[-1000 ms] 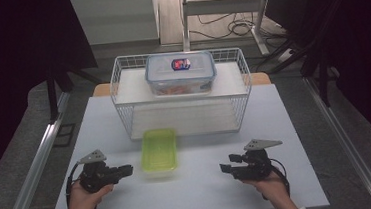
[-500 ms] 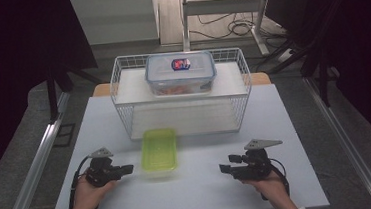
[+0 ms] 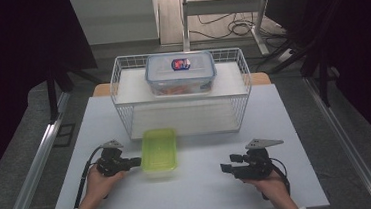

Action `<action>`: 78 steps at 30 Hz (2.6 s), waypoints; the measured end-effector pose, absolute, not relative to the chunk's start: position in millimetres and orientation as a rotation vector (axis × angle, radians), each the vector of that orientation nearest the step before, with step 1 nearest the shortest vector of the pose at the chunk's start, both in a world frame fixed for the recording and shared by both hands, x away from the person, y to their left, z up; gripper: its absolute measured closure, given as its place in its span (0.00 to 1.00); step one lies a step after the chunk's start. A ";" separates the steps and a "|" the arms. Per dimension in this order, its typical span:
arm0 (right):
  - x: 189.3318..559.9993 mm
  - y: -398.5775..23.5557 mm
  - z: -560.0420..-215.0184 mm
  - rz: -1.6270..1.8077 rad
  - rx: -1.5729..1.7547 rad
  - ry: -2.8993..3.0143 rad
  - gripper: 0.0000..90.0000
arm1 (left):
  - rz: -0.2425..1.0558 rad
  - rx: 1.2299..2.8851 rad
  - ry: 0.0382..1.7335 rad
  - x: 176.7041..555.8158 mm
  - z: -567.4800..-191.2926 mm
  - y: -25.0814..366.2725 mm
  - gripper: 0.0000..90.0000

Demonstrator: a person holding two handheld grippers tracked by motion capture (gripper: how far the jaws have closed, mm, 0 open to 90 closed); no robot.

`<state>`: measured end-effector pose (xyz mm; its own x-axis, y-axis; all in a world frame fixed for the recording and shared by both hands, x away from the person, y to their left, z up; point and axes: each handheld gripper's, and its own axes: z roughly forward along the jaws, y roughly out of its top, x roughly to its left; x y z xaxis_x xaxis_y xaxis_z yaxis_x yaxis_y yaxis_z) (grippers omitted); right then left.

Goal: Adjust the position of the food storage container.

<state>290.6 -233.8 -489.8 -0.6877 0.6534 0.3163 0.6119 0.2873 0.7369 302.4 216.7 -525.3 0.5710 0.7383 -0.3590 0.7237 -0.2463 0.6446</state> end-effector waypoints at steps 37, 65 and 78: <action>300.1 -224.8 -478.6 1.360 1.181 2.491 0.76 | 0.061 2.035 1.040 270.0 -515.3 175.6 0.87; 408.5 -72.2 -493.0 1.146 0.982 2.553 0.99 | 0.140 2.005 1.163 265.3 -517.9 216.5 0.48; 409.9 -44.4 -501.3 1.123 0.809 2.663 0.99 | 0.154 1.962 1.197 267.7 -515.6 234.6 0.48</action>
